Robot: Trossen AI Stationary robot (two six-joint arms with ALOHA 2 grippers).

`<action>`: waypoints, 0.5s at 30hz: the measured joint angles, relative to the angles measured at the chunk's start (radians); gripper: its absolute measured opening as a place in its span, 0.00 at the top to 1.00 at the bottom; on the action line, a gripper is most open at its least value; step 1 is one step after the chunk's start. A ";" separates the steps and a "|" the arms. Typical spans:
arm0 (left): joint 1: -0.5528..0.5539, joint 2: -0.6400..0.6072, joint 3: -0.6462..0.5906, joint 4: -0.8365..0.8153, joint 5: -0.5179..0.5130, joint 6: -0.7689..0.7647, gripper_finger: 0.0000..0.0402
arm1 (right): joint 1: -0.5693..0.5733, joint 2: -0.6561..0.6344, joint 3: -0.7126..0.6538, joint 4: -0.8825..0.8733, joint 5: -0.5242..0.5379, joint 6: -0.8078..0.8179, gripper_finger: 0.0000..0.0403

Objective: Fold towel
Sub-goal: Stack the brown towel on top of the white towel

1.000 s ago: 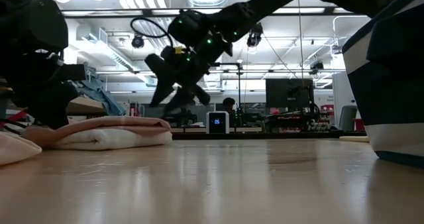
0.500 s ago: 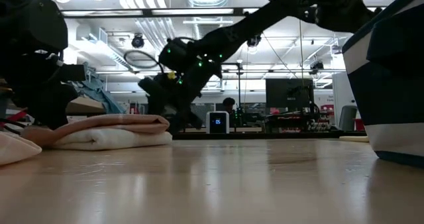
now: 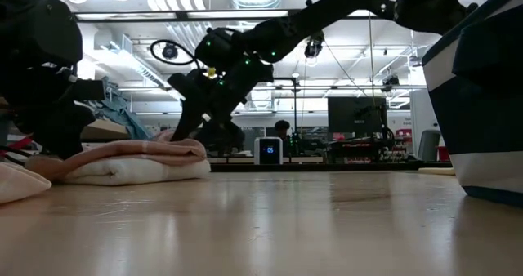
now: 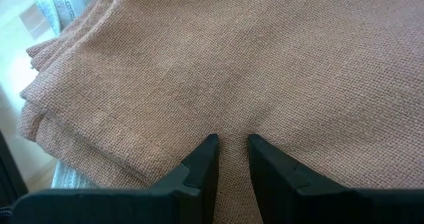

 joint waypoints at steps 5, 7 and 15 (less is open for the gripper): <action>0.000 0.000 -0.003 0.000 -0.002 0.000 0.81 | 0.006 -0.001 0.000 0.020 0.001 -0.012 0.69; 0.000 0.000 -0.004 0.001 -0.002 0.000 0.81 | 0.012 0.004 0.000 0.034 0.001 -0.040 0.72; 0.001 -0.013 0.018 -0.006 0.005 0.007 0.81 | 0.021 0.005 -0.006 0.076 0.026 -0.106 0.96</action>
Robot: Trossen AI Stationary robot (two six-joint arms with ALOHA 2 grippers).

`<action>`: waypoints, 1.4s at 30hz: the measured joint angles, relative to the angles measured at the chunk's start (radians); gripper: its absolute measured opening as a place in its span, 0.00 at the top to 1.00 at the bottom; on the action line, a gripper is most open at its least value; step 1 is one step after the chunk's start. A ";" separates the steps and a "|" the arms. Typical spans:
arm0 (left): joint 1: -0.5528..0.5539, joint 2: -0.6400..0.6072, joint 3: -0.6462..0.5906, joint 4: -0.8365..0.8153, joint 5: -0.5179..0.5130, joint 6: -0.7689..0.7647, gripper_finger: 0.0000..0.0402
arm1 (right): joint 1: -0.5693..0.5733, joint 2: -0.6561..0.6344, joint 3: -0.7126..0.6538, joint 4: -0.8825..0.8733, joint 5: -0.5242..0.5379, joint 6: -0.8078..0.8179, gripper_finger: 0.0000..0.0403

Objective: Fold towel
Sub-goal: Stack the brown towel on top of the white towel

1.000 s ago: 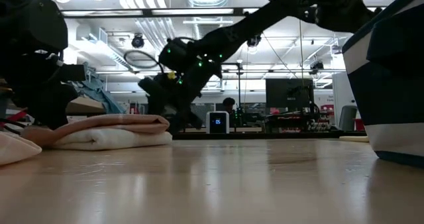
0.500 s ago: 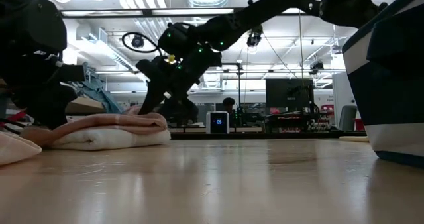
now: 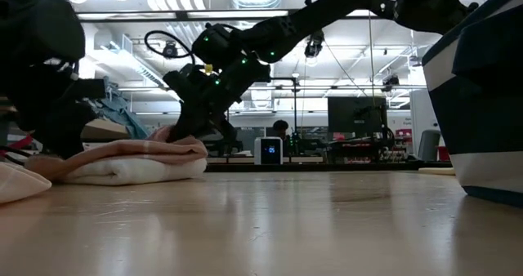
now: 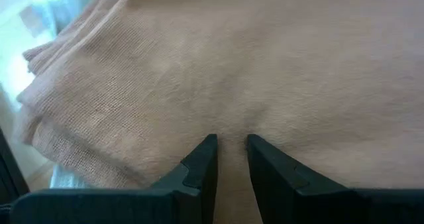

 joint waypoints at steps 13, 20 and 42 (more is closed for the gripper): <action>0.000 -0.058 0.305 -0.628 -0.315 -0.245 0.81 | 0.025 -0.087 0.002 -0.132 0.000 0.000 0.97; 0.044 -0.068 0.229 -0.622 -0.314 -0.328 0.82 | 0.040 -0.130 0.002 -0.177 0.000 -0.008 0.97; 0.270 -0.032 0.035 -0.284 -0.129 -0.243 1.00 | 0.054 -0.335 -0.147 -0.307 -0.060 -0.024 0.97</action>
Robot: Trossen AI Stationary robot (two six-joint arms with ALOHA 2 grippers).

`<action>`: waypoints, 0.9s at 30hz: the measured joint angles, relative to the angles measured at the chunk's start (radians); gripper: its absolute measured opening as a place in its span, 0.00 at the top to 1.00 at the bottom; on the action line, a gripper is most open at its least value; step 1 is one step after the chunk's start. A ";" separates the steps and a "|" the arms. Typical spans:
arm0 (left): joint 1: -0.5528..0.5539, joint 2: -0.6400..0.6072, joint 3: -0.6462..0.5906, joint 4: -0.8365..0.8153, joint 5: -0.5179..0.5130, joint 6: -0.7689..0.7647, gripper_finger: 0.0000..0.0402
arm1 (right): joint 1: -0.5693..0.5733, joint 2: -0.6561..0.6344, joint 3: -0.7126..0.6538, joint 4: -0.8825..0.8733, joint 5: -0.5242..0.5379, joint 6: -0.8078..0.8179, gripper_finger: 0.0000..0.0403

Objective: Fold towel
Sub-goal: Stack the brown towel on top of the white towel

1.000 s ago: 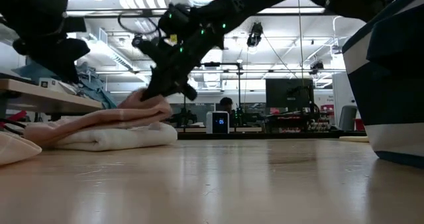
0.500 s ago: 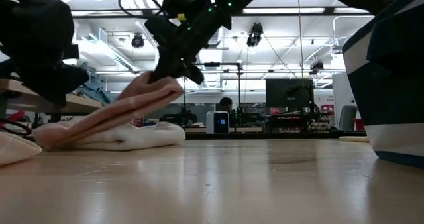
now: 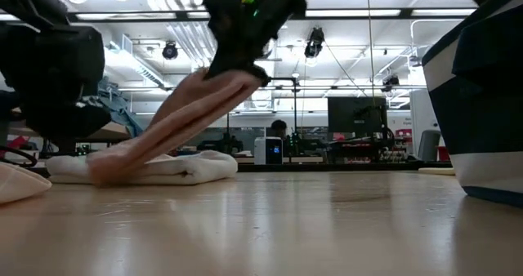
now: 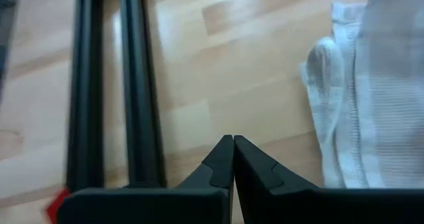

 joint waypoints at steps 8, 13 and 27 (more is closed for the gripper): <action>0.035 0.002 -0.064 0.295 0.171 0.171 1.00 | -0.007 -0.185 -0.102 -0.003 0.008 0.026 0.97; 0.068 0.015 -0.107 0.436 0.288 0.215 1.00 | -0.007 -0.239 -0.112 0.001 0.009 0.034 0.97; 0.064 -0.022 -0.007 0.550 0.541 0.393 1.00 | -0.002 -0.247 -0.115 0.051 0.009 0.071 0.97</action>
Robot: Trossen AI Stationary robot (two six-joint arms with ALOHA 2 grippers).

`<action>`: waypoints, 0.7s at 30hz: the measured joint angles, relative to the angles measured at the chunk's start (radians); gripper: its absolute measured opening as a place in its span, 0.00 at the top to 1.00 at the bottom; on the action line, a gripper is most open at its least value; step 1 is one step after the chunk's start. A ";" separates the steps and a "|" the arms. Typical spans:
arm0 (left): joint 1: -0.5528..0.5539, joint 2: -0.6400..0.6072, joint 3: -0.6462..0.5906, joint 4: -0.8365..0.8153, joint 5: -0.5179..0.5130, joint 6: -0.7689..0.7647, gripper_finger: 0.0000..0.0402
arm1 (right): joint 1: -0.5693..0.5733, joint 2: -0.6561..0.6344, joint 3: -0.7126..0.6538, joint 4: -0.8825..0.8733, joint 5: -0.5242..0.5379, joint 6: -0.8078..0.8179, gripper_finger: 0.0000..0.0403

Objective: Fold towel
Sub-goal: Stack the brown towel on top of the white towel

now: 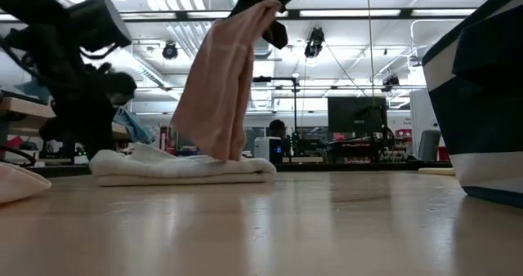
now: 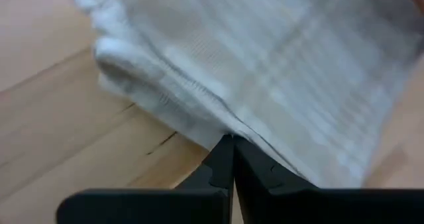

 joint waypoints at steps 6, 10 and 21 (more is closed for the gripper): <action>0.000 -0.013 0.039 -0.167 -0.105 -0.012 1.00 | 0.000 -0.001 0.000 0.058 -0.007 0.070 0.97; -0.001 -0.056 0.039 -0.285 -0.150 -0.049 1.00 | 0.000 0.003 0.000 0.147 -0.008 0.130 0.97; -0.061 -0.384 0.148 -0.608 -0.451 -0.172 1.00 | 0.002 0.103 0.000 0.379 -0.050 0.265 0.97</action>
